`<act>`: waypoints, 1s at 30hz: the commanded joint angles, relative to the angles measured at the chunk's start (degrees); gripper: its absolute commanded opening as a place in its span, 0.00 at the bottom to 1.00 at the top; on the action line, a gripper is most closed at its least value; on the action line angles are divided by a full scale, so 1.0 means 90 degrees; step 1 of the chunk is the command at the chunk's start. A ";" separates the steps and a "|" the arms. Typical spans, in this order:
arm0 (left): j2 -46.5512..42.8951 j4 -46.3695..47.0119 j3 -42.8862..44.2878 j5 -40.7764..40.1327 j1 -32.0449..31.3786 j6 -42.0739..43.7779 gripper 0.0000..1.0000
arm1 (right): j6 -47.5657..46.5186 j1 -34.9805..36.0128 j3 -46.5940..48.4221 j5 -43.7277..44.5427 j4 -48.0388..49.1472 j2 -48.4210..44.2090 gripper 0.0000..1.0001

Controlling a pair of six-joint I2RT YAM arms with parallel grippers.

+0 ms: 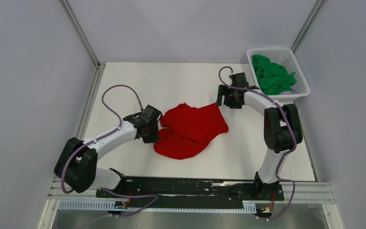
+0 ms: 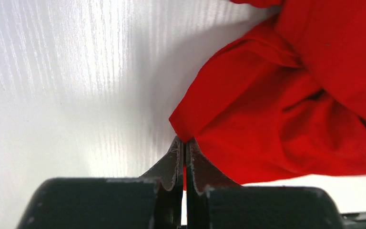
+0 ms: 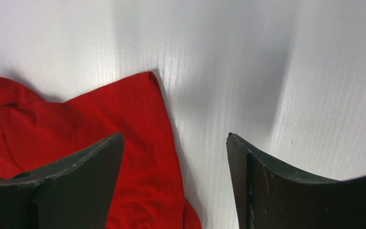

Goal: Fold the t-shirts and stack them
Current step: Flatten out the tshirt

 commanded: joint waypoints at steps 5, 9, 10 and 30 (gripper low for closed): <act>-0.1086 0.0214 -0.0204 0.0298 -0.0019 -0.0123 0.00 | -0.0041 0.0810 0.0824 0.1034 -0.0150 0.0737 0.75; -0.1216 0.0216 -0.0272 0.0312 -0.0018 -0.0188 0.00 | 0.0105 0.1007 0.0816 0.1547 -0.0365 0.0806 0.68; -0.1250 0.0207 -0.0259 0.0278 -0.0018 -0.0209 0.00 | 0.0156 0.1035 0.0797 0.1595 -0.0429 0.0800 0.64; -0.1971 -0.0381 0.0746 -0.1000 -0.0016 0.0339 0.00 | 0.0760 0.0781 0.1529 0.3253 -0.0668 0.0299 0.00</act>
